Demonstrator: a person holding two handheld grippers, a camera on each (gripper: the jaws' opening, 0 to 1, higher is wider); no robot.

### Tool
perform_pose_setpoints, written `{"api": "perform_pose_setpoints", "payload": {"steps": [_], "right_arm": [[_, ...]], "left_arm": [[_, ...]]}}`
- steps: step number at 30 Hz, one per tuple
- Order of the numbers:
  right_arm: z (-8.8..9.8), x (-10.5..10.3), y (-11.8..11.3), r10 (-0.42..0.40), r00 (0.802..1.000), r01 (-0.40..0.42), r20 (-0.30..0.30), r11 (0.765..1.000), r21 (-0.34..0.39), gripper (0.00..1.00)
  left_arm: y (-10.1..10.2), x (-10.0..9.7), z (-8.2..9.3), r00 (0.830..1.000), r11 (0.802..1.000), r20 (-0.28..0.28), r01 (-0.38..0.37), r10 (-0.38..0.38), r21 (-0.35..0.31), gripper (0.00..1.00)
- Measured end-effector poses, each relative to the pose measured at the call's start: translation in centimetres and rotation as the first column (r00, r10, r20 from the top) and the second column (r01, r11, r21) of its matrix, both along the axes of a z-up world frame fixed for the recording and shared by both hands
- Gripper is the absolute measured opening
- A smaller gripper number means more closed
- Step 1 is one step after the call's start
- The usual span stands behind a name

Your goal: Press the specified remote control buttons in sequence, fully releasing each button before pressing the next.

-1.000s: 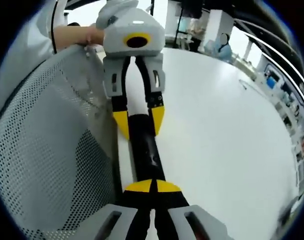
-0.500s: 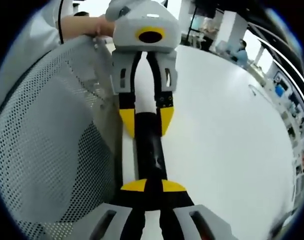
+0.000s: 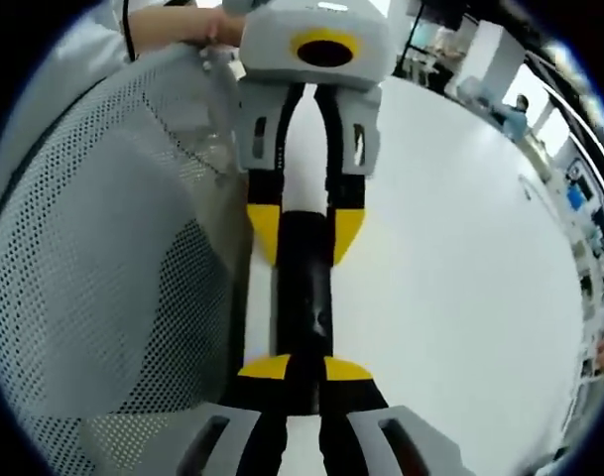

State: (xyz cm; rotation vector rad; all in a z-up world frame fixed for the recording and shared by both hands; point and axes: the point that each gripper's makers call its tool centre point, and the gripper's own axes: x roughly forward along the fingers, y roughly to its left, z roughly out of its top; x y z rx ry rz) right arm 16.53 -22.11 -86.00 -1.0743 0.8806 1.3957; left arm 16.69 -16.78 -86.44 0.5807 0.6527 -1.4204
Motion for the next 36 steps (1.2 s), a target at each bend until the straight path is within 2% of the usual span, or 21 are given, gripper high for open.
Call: {"api": "perform_pose_setpoints", "payload": {"steps": [3,4,7,10,11,13,14,15,17,20,22,30,33,36], "right_arm": [[-0.18,-0.07,0.12,0.006,1.000,-0.006,0.004,0.999,-0.045,0.07],[-0.22,-0.09,0.11,0.042,0.999,-0.041,0.017,0.998,-0.057,0.07],[-0.26,-0.09,0.04,0.022,1.000,-0.021,0.016,0.998,-0.058,0.07],[-0.18,-0.08,-0.14,-0.006,1.000,0.007,0.023,1.000,-0.025,0.07],[-0.10,-0.14,-0.12,0.001,0.999,-0.001,0.050,1.000,-0.001,0.07],[0.00,-0.26,0.12,0.064,0.994,-0.068,0.090,0.996,0.050,0.07],[0.02,-0.22,-0.05,0.029,0.997,-0.033,0.070,0.998,0.059,0.07],[0.01,-0.18,0.02,-0.058,0.998,0.055,0.027,0.994,0.092,0.07],[0.13,-0.01,0.10,-0.070,0.997,0.071,-0.014,0.990,0.121,0.07],[0.11,-0.05,0.15,-0.012,1.000,0.014,-0.013,0.996,0.086,0.07],[0.08,-0.14,0.28,0.068,0.998,-0.068,0.011,0.996,0.052,0.07],[0.00,-0.23,0.72,0.162,0.987,-0.162,0.016,0.987,0.007,0.07],[-0.01,-0.12,0.85,0.142,0.990,-0.142,-0.001,0.990,-0.021,0.07],[-0.03,0.03,0.83,0.011,0.998,-0.012,-0.059,1.000,-0.026,0.06]], "left_arm": [[-0.01,-0.01,0.00,1.000,1.000,-0.001,0.000,0.000,0.000,0.25],[-0.01,0.00,-0.01,1.000,1.000,0.000,0.000,0.000,0.000,0.25],[-0.06,-0.01,-0.01,1.000,1.000,-0.002,0.001,-0.001,-0.001,0.25],[-0.05,-0.02,-0.02,1.000,1.000,-0.001,0.002,-0.002,0.001,0.25],[-0.06,-0.03,-0.03,1.000,1.000,-0.002,0.002,-0.002,-0.001,0.25],[-0.06,-0.06,-0.02,1.000,1.000,-0.002,0.003,-0.003,-0.001,0.25],[-0.06,-0.06,-0.01,1.000,1.000,-0.001,0.004,-0.004,-0.001,0.25],[-0.06,-0.05,-0.01,1.000,1.000,-0.002,0.002,-0.002,-0.002,0.25],[-0.05,-0.06,0.00,1.000,1.000,-0.003,0.001,-0.001,-0.004,0.25],[-0.06,-0.06,0.00,1.000,1.000,-0.008,-0.001,0.001,-0.006,0.25],[-0.08,-0.06,0.01,1.000,1.000,-0.008,-0.001,0.001,-0.007,0.25],[-0.03,-0.06,0.01,1.000,1.000,-0.009,0.000,0.000,-0.007,0.25],[-0.02,-0.06,0.06,1.000,1.000,-0.011,-0.002,0.002,-0.008,0.25],[-0.01,-0.04,0.06,1.000,1.000,-0.013,-0.003,0.003,-0.009,0.25]]}}
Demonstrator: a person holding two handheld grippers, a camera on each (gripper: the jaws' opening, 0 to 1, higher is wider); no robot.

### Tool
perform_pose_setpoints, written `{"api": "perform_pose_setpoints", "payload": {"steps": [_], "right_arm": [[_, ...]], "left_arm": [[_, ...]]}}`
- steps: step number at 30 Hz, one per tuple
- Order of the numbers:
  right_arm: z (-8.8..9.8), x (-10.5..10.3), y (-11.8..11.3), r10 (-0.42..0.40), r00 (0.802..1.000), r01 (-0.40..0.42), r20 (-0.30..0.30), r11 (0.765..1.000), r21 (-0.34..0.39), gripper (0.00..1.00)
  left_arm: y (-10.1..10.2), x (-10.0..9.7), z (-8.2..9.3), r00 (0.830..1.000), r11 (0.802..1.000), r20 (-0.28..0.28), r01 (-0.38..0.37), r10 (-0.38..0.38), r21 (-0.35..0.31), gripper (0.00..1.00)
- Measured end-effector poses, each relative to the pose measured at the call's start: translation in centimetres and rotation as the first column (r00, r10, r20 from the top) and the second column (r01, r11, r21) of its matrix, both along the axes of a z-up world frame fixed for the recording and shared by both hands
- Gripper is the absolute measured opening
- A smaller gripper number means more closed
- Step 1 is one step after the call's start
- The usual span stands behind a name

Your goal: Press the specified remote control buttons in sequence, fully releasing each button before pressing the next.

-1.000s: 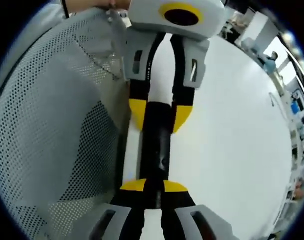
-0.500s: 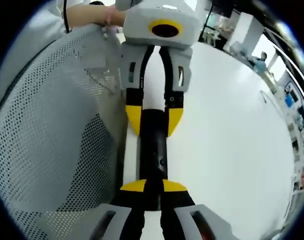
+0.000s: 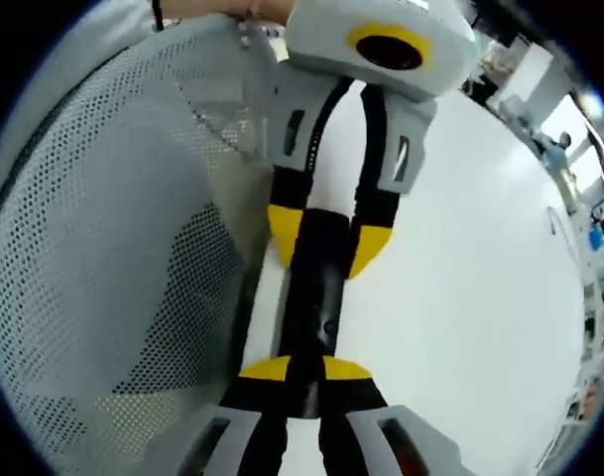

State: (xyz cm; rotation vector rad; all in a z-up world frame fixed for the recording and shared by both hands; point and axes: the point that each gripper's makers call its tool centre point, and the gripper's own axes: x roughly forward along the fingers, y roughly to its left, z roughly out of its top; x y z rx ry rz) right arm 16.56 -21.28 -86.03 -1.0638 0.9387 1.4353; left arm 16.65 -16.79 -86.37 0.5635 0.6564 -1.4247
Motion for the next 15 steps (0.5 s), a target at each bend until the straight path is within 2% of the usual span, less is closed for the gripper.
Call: {"api": "perform_pose_setpoints", "payload": {"steps": [2,4,6,8,13,14,15], "right_arm": [[-0.04,0.07,0.04,-0.096,0.995,0.096,-0.021,0.995,0.004,0.06],[-0.08,0.10,0.03,-0.085,0.996,0.085,-0.009,0.996,0.002,0.06],[-0.15,0.08,0.06,-0.118,0.993,0.118,-0.001,0.993,-0.004,0.06],[-0.17,-0.05,0.09,-0.102,0.995,0.102,0.013,0.995,-0.009,0.06],[-0.01,0.08,-0.09,-0.112,0.994,0.112,0.007,0.993,0.020,0.06],[0.04,0.06,0.02,-0.064,0.997,0.062,0.041,0.997,0.043,0.06],[0.06,-0.08,-0.02,-0.058,0.997,0.055,0.051,0.997,0.049,0.06]], "left_arm": [[0.01,0.00,0.02,1.000,1.000,-0.001,-0.001,0.001,-0.001,0.25],[0.02,0.00,0.00,1.000,1.000,-0.002,-0.001,0.001,0.000,0.24],[0.02,-0.02,0.02,1.000,1.000,-0.001,0.000,0.000,0.002,0.24],[0.03,-0.02,0.00,1.000,1.000,0.000,0.000,0.000,0.001,0.25],[0.04,0.00,0.03,1.000,1.000,0.000,-0.001,0.001,0.000,0.25],[0.03,0.00,0.05,1.000,1.000,0.001,-0.001,0.001,0.000,0.25],[0.04,-0.01,0.04,1.000,1.000,0.003,0.001,-0.001,0.001,0.25]]}}
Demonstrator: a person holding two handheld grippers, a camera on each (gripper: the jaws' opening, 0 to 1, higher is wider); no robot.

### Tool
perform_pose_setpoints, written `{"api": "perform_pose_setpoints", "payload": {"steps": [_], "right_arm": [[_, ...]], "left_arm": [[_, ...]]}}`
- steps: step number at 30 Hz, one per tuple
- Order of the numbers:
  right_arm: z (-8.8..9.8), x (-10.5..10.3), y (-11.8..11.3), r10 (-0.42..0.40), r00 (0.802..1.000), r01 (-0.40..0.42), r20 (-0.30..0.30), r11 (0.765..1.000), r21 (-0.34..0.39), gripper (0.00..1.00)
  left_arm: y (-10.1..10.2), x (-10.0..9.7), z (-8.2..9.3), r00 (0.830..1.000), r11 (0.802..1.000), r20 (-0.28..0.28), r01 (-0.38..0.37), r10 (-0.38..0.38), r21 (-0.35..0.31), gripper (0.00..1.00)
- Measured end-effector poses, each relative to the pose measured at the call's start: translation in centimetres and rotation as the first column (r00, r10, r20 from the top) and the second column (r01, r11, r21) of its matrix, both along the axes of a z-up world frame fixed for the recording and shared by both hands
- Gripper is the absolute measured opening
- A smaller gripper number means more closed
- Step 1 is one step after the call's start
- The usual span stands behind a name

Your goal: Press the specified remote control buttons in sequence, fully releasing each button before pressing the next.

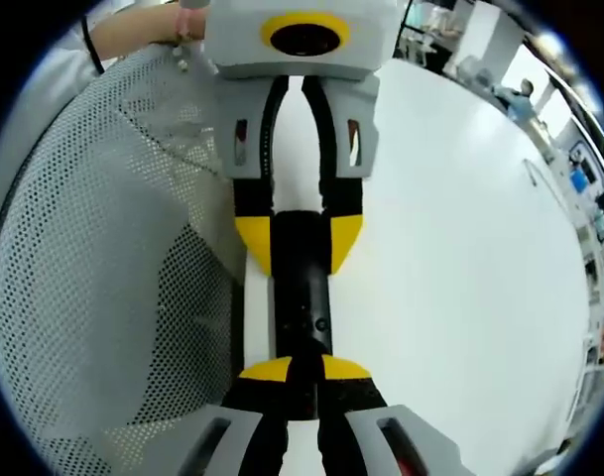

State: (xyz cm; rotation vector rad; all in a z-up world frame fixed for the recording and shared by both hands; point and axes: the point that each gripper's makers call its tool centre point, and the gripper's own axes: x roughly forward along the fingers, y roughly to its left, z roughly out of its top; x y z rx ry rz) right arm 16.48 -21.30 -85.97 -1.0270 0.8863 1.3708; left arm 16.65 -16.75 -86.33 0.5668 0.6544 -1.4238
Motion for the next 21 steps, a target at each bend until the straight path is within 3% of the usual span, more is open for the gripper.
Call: {"api": "perform_pose_setpoints", "payload": {"steps": [4,10,16,21], "right_arm": [[-0.02,-0.07,-0.05,-0.007,1.000,0.007,0.025,1.000,0.019,0.06],[0.09,-0.01,0.01,0.050,0.998,-0.051,0.044,0.998,0.025,0.06],[0.21,0.18,0.20,-0.085,0.996,0.085,-0.009,0.992,0.097,0.05],[0.23,0.19,0.38,-0.108,0.994,0.110,-0.020,0.989,0.099,0.05]], "left_arm": [[0.00,-0.01,-0.03,1.000,1.000,0.002,0.003,-0.003,0.000,0.25],[-0.03,-0.04,-0.03,1.000,1.000,0.003,0.003,-0.003,0.000,0.25],[-0.02,-0.05,-0.01,1.000,1.000,0.000,0.004,-0.004,0.001,0.25],[0.00,-0.05,-0.01,1.000,1.000,0.003,0.007,-0.007,0.000,0.25]]}}
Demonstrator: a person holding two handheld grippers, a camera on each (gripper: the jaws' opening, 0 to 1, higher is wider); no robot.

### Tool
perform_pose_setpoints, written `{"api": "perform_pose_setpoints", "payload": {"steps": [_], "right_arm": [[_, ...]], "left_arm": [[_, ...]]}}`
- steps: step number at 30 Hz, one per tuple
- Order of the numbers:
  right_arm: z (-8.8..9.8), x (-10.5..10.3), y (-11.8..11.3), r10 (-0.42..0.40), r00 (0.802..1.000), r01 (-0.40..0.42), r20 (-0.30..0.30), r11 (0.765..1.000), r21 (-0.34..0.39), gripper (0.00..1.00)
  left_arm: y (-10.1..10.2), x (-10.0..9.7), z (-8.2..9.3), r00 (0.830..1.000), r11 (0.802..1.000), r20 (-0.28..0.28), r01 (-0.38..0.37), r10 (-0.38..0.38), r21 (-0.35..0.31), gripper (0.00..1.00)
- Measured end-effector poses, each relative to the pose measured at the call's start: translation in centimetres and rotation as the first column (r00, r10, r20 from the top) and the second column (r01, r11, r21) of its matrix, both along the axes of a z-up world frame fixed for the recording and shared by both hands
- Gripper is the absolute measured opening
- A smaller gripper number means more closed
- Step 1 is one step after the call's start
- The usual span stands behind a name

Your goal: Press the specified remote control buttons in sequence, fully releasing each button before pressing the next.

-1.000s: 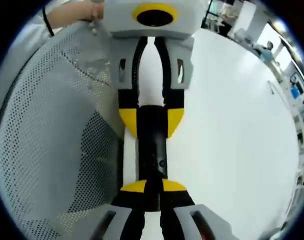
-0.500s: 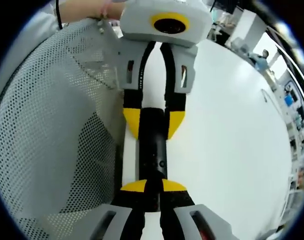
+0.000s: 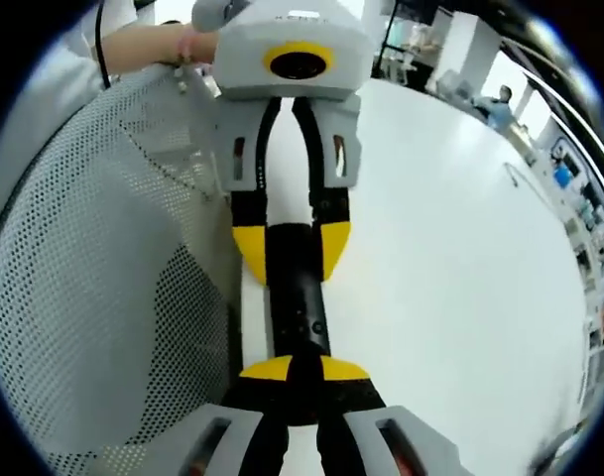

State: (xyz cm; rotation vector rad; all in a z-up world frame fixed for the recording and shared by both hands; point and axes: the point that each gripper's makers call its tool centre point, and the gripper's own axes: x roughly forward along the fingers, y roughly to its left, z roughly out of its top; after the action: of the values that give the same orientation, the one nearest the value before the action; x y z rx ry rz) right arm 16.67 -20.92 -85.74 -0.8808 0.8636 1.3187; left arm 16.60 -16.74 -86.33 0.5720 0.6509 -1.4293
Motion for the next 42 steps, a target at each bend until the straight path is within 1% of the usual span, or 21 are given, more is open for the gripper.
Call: {"api": "perform_pose_setpoints", "payload": {"steps": [3,8,10,11,12,13,16,17,18,19,20,22,23,26,28,30,32,34,36,39,42], "right_arm": [[0.00,0.17,0.11,-0.067,0.997,0.067,-0.033,0.998,-0.001,0.05],[-0.12,0.04,0.18,-0.081,0.997,0.080,-0.007,0.996,-0.027,0.04],[-0.12,0.05,0.13,-0.042,0.999,0.044,0.024,0.998,-0.051,0.05],[-0.12,0.04,0.17,0.001,0.999,0.002,0.046,0.998,-0.065,0.04],[-0.13,-0.07,0.26,0.079,0.994,-0.072,0.077,0.993,-0.089,0.04],[-0.17,-0.17,0.35,0.125,0.988,-0.116,0.093,0.988,-0.102,0.04],[-0.28,-0.31,0.33,0.205,0.972,-0.189,0.111,0.972,-0.138,0.03],[-0.29,-0.18,0.30,0.177,0.979,-0.165,0.096,0.978,-0.127,0.03],[-0.33,-0.27,0.29,0.128,0.990,-0.121,0.057,0.987,-0.110,0.03],[-0.30,-0.14,0.26,0.100,0.995,-0.098,0.018,0.991,-0.096,0.03],[-0.32,-0.07,0.26,0.091,0.996,-0.091,-0.003,0.992,-0.091,0.04],[-0.30,0.16,0.27,0.106,0.994,-0.108,-0.021,0.989,-0.101,0.04],[-0.32,0.09,0.27,0.083,0.996,-0.087,-0.037,0.991,-0.105,0.04],[-0.38,0.04,0.26,0.079,0.996,-0.084,-0.044,0.990,-0.113,0.04],[-0.35,-0.02,0.13,0.078,0.996,-0.082,-0.038,0.992,-0.099,0.04],[-0.25,-0.02,0.10,0.087,0.996,-0.088,-0.036,0.995,-0.050,0.04],[-0.11,-0.08,0.27,0.143,0.990,-0.143,0.005,0.989,0.019,0.04],[0.00,-0.02,0.22,0.074,0.997,-0.073,-0.010,0.994,0.076,0.04],[0.07,-0.01,0.18,0.046,0.999,-0.045,-0.004,0.993,0.106,0.04],[0.09,-0.10,0.18,0.032,0.999,-0.034,0.017,0.991,0.131,0.03],[0.13,-0.22,0.36,0.047,0.998,-0.053,0.046,0.989,0.137,0.03]], "left_arm": [[0.00,0.01,0.01,1.000,1.000,-0.001,0.000,0.000,0.000,0.25],[0.00,0.04,-0.02,1.000,1.000,0.001,0.002,-0.002,0.002,0.25],[-0.01,0.03,-0.02,1.000,1.000,0.002,0.003,-0.003,0.003,0.25],[0.00,0.03,-0.02,1.000,1.000,0.002,0.004,-0.004,0.003,0.25],[0.01,0.04,-0.04,1.000,1.000,0.004,0.006,-0.006,0.003,0.25],[0.01,0.04,-0.05,1.000,1.000,0.005,0.006,-0.006,0.004,0.25],[-0.02,0.05,-0.05,1.000,1.000,0.005,0.009,-0.009,0.002,0.25],[-0.04,0.05,-0.05,1.000,1.000,0.004,0.008,-0.008,0.002,0.25],[-0.05,0.05,-0.06,1.000,1.000,0.004,0.009,-0.009,0.002,0.25],[-0.06,0.05,-0.06,1.000,1.000,0.004,0.009,-0.009,0.002,0.25],[-0.06,0.05,-0.07,1.000,1.000,0.004,0.009,-0.009,0.002,0.25],[-0.09,0.09,-0.05,1.000,1.000,-0.002,0.004,-0.004,-0.002,0.25],[-0.09,0.09,-0.05,1.000,1.000,-0.003,0.004,-0.004,-0.002,0.25],[-0.15,0.08,-0.04,1.000,1.000,-0.004,0.003,-0.003,-0.004,0.25],[-0.17,0.09,-0.05,1.000,1.000,-0.008,-0.001,0.001,-0.007,0.25],[-0.17,0.12,-0.04,1.000,1.000,-0.014,-0.006,0.005,-0.013,0.25],[-0.18,0.12,-0.02,1.000,1.000,-0.014,-0.005,0.005,-0.012,0.24],[-0.20,0.09,-0.03,1.000,1.000,-0.010,-0.004,0.004,-0.011,0.25],[-0.21,0.09,-0.03,1.000,1.000,-0.010,-0.005,0.005,-0.011,0.25],[-0.22,0.10,-0.02,1.000,1.000,-0.009,-0.005,0.005,-0.010,0.25],[-0.23,0.07,-0.03,1.000,1.000,-0.008,-0.004,0.004,-0.010,0.25]]}}
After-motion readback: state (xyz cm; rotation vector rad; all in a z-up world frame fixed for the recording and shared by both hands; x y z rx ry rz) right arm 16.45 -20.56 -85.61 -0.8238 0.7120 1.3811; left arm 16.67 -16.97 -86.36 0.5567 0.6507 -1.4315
